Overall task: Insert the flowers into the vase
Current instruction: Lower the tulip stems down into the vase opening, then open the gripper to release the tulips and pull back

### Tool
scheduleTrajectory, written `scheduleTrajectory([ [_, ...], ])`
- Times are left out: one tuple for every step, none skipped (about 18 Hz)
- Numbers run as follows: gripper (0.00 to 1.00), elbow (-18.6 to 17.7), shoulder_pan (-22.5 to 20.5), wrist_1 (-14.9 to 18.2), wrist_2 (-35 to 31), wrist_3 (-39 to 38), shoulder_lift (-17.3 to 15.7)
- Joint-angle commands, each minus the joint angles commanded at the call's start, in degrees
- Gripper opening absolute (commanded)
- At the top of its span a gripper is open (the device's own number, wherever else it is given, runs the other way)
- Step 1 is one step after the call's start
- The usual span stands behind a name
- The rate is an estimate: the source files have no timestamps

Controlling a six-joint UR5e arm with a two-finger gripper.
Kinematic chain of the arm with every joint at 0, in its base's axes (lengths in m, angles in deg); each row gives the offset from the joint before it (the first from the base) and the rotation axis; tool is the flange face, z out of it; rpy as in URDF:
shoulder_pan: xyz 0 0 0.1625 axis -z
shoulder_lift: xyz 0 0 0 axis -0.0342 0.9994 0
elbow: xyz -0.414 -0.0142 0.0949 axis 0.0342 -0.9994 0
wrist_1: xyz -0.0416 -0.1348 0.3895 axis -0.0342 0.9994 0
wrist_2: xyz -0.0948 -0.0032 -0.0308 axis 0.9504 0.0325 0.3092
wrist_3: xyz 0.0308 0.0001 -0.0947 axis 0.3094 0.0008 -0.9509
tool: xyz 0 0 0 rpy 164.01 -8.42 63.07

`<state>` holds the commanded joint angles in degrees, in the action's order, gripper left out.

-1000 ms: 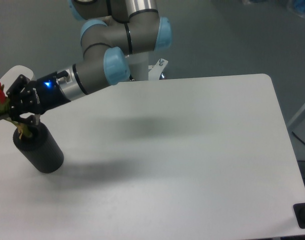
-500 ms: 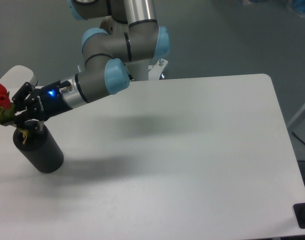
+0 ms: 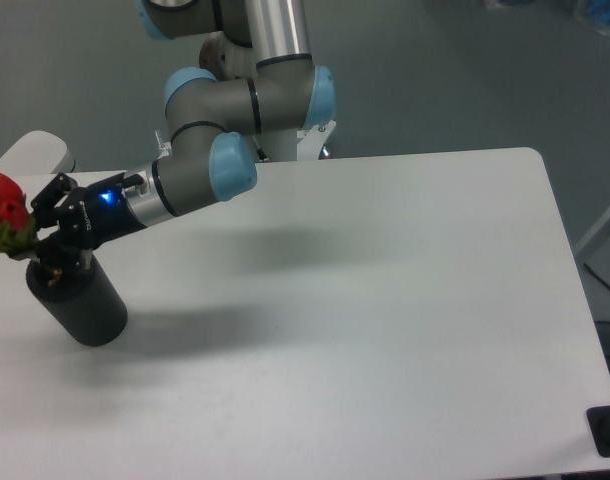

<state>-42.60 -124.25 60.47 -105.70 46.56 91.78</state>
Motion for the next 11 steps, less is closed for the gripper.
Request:
scheduleTrajectory([
  [0.7, 0.0, 0.0, 0.09, 0.0, 0.0, 0.0],
  [0.77, 0.0, 0.0, 0.0, -0.09, 0.0, 0.0],
  [0.84, 0.09, 0.0, 0.0, -0.09, 0.0, 0.0],
  [0.9, 0.17, 0.0, 0.0, -0.09, -0.09, 0.0],
  [0.97, 0.35, -0.09, 0.0, -0.09, -0.44, -0.09],
  [1.0, 0.35, -0.35, 0.0, -0.09, -0.61, -0.26],
  [1.0, 0.35, -0.79, 0.0, -0.09, -0.62, -0.35],
  [1.0, 0.35, -1.4, 0.0, -0.09, -0.62, -0.52],
  [1.0, 0.35, -1.75, 0.0, -0.09, -0.7, -0.7],
  [1.0, 0.26, -2.02, 0.09, -0.09, -0.79, -0.88],
  [1.0, 0.18, -2.63, 0.09, -0.09, -0.88, -1.14],
])
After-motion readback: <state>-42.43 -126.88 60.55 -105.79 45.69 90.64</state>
